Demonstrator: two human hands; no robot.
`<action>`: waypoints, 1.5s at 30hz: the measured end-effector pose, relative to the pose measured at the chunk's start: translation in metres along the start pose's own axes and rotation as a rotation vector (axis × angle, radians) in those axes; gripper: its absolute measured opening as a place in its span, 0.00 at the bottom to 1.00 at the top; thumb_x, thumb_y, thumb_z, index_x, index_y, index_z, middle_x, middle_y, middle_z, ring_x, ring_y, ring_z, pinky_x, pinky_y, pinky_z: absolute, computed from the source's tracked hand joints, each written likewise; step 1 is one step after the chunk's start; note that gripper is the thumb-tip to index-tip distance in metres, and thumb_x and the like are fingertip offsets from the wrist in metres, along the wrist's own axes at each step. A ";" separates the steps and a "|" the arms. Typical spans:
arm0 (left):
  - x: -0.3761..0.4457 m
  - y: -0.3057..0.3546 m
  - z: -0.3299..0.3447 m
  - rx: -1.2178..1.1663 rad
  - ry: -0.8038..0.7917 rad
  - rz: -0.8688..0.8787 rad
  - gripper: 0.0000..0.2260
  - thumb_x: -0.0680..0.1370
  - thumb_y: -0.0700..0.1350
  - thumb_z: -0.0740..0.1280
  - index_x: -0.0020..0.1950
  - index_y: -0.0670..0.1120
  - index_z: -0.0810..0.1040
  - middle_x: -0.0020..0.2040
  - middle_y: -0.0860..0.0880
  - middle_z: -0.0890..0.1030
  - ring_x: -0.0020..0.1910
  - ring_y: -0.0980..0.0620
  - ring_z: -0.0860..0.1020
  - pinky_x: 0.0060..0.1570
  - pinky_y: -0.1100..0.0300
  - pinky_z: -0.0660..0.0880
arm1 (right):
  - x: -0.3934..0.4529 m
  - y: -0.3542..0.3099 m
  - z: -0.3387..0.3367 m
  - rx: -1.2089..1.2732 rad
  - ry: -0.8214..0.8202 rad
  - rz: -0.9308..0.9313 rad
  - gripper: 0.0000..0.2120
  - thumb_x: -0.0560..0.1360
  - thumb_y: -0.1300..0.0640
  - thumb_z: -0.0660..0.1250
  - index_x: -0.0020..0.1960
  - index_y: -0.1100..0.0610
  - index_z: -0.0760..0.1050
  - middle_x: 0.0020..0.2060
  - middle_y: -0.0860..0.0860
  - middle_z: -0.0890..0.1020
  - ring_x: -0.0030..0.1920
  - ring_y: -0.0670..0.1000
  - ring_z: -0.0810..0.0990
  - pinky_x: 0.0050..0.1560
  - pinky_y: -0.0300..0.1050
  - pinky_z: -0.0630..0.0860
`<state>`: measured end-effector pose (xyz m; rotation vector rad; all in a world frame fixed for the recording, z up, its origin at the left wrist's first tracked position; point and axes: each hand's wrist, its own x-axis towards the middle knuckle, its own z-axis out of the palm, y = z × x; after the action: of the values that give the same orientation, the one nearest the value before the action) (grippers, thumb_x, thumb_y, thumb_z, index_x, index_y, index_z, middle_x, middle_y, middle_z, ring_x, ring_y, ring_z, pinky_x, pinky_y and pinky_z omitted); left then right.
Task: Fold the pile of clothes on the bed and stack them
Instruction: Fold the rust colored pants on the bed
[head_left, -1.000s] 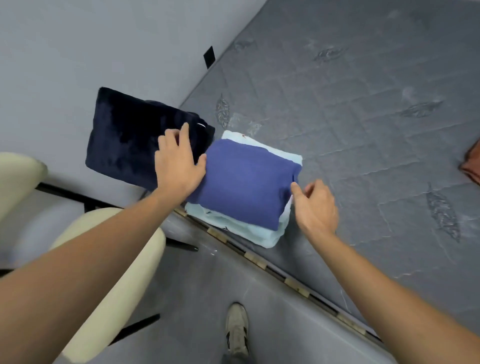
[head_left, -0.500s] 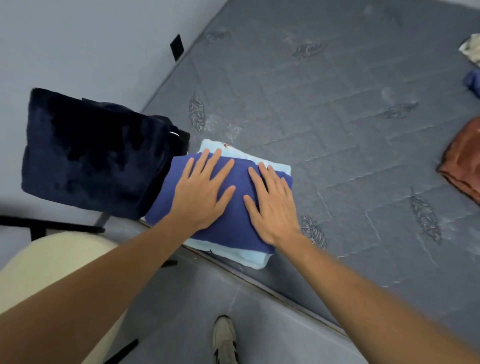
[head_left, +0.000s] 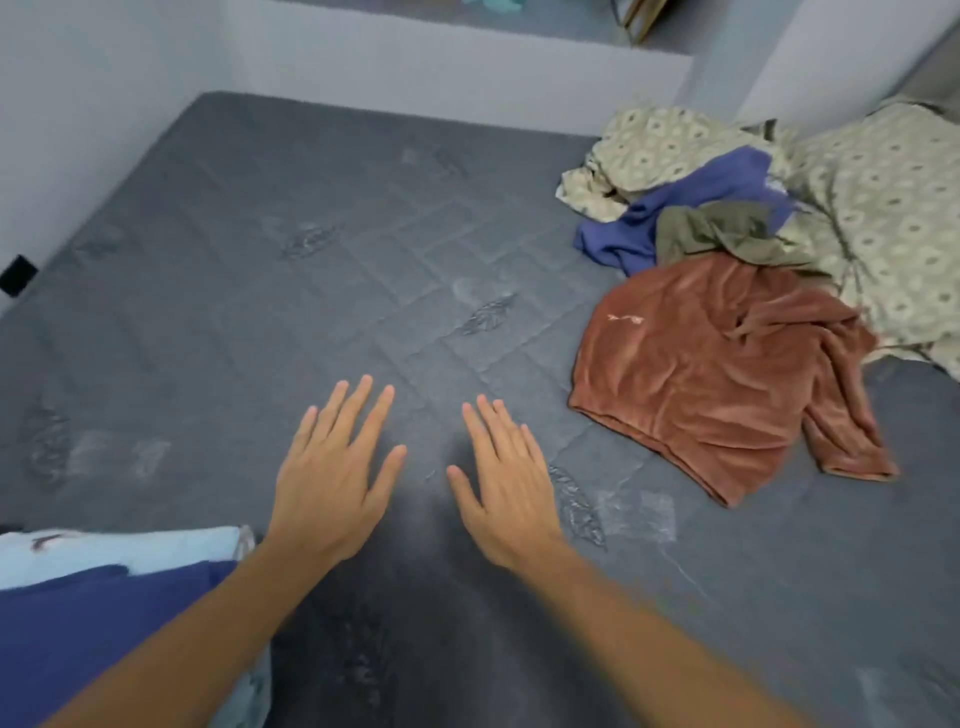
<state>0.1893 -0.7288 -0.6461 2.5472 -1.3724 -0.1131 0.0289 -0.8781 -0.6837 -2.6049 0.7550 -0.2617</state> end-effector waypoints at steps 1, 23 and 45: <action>0.017 0.024 0.011 -0.004 -0.010 0.000 0.32 0.83 0.62 0.47 0.85 0.49 0.60 0.85 0.48 0.59 0.84 0.47 0.55 0.82 0.44 0.56 | 0.003 0.029 -0.012 -0.010 0.002 0.018 0.33 0.85 0.43 0.56 0.85 0.52 0.51 0.85 0.48 0.51 0.84 0.47 0.43 0.83 0.54 0.47; 0.205 0.237 0.276 0.036 -0.317 0.310 0.34 0.82 0.52 0.66 0.86 0.56 0.54 0.85 0.47 0.56 0.84 0.37 0.50 0.80 0.39 0.58 | -0.065 0.454 -0.024 -0.191 -0.192 0.016 0.43 0.82 0.34 0.58 0.86 0.52 0.42 0.85 0.47 0.46 0.84 0.48 0.43 0.83 0.54 0.51; 0.151 0.232 -0.008 -0.092 -0.218 0.332 0.13 0.77 0.37 0.66 0.60 0.48 0.77 0.55 0.47 0.81 0.55 0.38 0.81 0.46 0.46 0.77 | -0.071 0.293 -0.266 0.061 0.012 0.146 0.02 0.81 0.59 0.69 0.52 0.57 0.78 0.43 0.56 0.84 0.44 0.62 0.82 0.40 0.49 0.70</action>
<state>0.0860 -0.9750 -0.5731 2.2489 -1.8042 -0.3923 -0.2439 -1.1539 -0.5776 -2.4787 0.9220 -0.2529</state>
